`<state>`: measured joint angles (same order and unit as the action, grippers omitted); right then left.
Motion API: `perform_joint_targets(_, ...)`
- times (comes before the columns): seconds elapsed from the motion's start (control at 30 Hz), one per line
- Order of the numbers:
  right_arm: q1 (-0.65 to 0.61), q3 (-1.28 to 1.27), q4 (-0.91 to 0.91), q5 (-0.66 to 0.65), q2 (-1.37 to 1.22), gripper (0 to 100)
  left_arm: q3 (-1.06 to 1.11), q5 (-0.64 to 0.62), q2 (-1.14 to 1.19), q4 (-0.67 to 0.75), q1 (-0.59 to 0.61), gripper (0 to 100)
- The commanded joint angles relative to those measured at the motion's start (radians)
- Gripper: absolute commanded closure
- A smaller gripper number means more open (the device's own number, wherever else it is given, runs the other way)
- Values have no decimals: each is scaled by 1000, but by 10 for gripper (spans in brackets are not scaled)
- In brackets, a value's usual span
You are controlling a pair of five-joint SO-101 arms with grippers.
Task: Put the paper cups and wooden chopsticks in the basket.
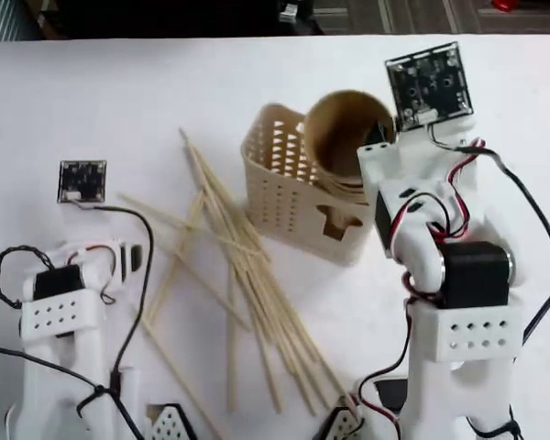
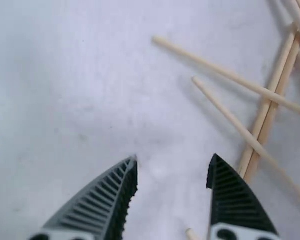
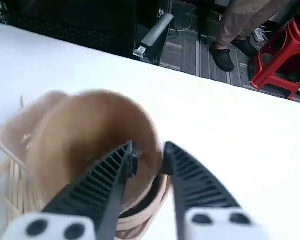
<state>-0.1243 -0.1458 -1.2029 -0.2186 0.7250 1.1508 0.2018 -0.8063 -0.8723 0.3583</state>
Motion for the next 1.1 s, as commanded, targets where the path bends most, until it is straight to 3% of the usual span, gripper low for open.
perform_joint_targets(0.0,10,55,-21,37,45,828,-3,-8,-24,15,12,770)
perform_joint_targets(0.3,1,149,-283,38,180,828,-3,-8,-24,15,12,770)
perform_joint_targets(0.5,1,29,-506,35,154,830,-3,-8,-24,15,12,770)
perform_joint_targets(0.6,-1,-124,-487,21,148,854,-2,-8,-24,15,12,770)
perform_joint_targets(0.73,-50,-331,-369,-150,156,978,18,-5,-24,41,12,770)
perform_joint_targets(1.07,-193,-578,-305,-423,148,979,28,-5,-24,58,12,770)
